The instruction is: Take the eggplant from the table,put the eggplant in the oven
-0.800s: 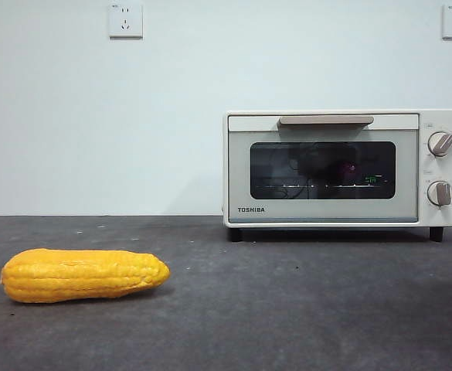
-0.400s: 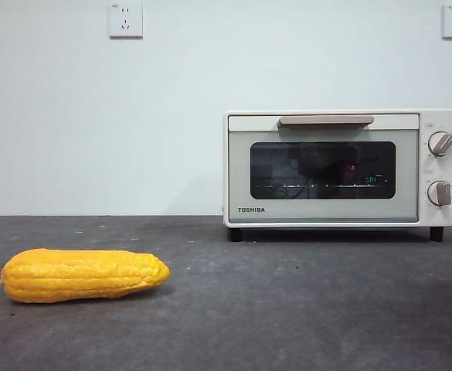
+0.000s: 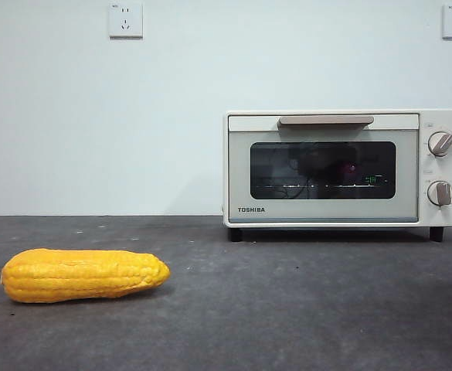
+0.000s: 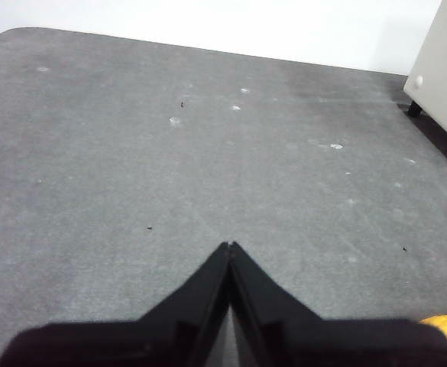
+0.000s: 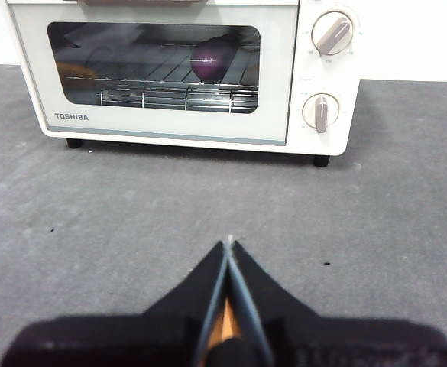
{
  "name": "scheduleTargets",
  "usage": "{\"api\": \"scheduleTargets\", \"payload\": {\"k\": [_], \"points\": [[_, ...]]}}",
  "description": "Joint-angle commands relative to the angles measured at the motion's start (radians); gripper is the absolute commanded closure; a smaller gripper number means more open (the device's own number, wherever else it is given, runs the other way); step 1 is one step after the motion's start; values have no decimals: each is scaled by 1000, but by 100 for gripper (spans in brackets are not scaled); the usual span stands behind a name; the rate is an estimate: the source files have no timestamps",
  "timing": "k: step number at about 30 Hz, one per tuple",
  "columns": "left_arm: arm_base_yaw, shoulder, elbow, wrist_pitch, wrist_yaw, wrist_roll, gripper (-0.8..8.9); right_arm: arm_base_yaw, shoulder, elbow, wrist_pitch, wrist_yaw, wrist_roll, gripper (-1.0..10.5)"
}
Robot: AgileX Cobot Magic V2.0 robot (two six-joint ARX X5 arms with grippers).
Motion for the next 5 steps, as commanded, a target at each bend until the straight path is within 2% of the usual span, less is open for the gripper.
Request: {"api": "scheduleTargets", "payload": {"k": [1, 5], "points": [[0, 0, -6, 8, 3, -7, 817, 1, -1, -11, 10, 1, -4, 946], [0, 0, -6, 8, 3, -7, 817, 1, -1, -11, 10, 1, -4, 946]]}}
